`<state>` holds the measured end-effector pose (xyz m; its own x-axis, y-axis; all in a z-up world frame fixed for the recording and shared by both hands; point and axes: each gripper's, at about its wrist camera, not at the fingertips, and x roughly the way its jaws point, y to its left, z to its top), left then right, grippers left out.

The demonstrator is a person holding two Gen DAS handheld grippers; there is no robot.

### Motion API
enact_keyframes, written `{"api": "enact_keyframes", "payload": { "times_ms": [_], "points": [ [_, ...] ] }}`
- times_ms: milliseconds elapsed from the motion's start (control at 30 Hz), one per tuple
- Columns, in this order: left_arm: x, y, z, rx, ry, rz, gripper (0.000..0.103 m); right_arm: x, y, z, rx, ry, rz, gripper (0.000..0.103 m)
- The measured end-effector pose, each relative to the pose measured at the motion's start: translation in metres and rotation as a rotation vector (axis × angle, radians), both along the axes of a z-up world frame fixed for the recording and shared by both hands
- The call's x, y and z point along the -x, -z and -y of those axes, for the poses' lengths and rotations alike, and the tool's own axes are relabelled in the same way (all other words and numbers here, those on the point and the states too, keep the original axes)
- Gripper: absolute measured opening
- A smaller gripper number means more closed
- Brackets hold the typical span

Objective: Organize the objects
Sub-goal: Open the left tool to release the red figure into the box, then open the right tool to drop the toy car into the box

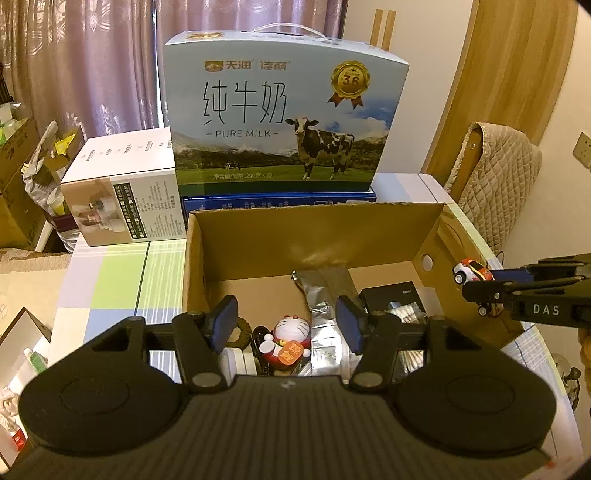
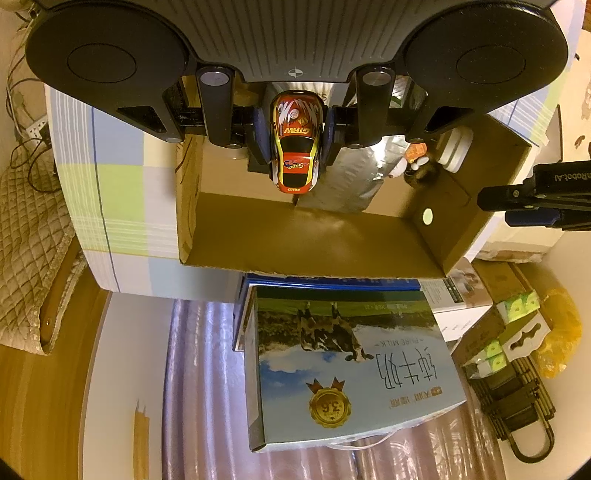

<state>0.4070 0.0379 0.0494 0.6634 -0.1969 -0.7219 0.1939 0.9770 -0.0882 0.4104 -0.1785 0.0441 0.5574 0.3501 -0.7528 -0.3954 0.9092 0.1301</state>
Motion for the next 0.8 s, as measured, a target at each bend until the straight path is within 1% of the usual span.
{"api": "enact_keyframes", "payload": {
  "times_ms": [200, 267, 333, 367, 400, 433, 467, 500, 567, 667, 800],
  "points": [
    [0.0, 0.002, -0.002, 0.003, -0.003, -0.003, 0.056, -0.003, -0.002, 0.0, -0.007, 0.008, 0.004, 0.027],
    [0.0, 0.002, -0.003, 0.005, -0.004, -0.003, 0.057, -0.006, -0.003, 0.001, -0.052, 0.017, -0.003, 0.027],
    [0.0, 0.002, -0.004, 0.007, -0.006, -0.003, 0.057, -0.01, -0.003, 0.005, -0.132, 0.022, -0.006, 0.028],
    [0.0, 0.002, -0.004, 0.006, -0.007, -0.003, 0.058, -0.011, -0.003, 0.007, -0.182, 0.016, 0.001, 0.039],
    [0.0, 0.002, -0.005, 0.006, -0.007, -0.002, 0.058, -0.012, -0.004, 0.01, -0.219, 0.018, 0.01, 0.067],
    [0.001, 0.002, -0.005, 0.006, -0.006, -0.002, 0.058, -0.012, -0.006, 0.01, -0.227, 0.035, 0.025, 0.076],
    [0.001, 0.002, -0.006, 0.006, -0.006, -0.002, 0.058, -0.011, -0.007, 0.011, -0.225, 0.048, 0.044, 0.079],
    [0.001, 0.003, -0.007, 0.004, -0.007, -0.003, 0.059, -0.011, -0.007, 0.01, -0.216, 0.047, 0.049, 0.079],
    [0.002, 0.004, -0.008, 0.0, -0.009, -0.006, 0.059, -0.012, -0.005, 0.008, -0.192, 0.036, 0.027, 0.079],
    [0.001, 0.006, -0.01, 0.003, -0.016, -0.012, 0.059, -0.01, -0.002, 0.005, -0.134, 0.033, 0.022, 0.079],
    [0.003, 0.007, -0.009, -0.003, -0.016, -0.017, 0.064, -0.007, 0.003, 0.004, -0.1, 0.029, 0.008, 0.079]
  ]
}}
